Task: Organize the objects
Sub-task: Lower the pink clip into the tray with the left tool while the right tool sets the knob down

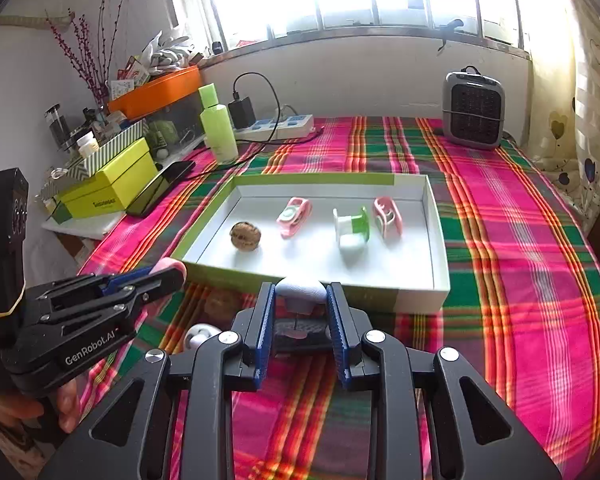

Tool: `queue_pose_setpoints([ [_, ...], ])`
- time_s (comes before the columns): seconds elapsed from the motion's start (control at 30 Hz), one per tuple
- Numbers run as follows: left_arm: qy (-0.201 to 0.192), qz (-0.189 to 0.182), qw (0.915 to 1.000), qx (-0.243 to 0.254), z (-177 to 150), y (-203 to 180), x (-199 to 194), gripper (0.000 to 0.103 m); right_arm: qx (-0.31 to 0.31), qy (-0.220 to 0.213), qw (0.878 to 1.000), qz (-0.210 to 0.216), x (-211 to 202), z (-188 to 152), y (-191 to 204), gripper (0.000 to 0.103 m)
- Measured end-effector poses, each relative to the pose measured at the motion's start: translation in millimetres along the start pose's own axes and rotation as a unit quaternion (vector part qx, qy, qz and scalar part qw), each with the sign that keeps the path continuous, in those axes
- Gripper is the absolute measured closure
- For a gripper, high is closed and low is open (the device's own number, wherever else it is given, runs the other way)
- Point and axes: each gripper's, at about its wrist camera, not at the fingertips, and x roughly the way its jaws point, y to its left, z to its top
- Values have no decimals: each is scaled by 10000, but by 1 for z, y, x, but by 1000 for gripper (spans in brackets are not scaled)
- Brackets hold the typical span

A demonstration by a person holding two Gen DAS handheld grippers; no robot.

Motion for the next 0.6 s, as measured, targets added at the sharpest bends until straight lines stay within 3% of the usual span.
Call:
queue_pose_setpoints([
  [0.6,102,111,9998,-101,36,3,40,87,23,207,9998,77,46,37,-19,76],
])
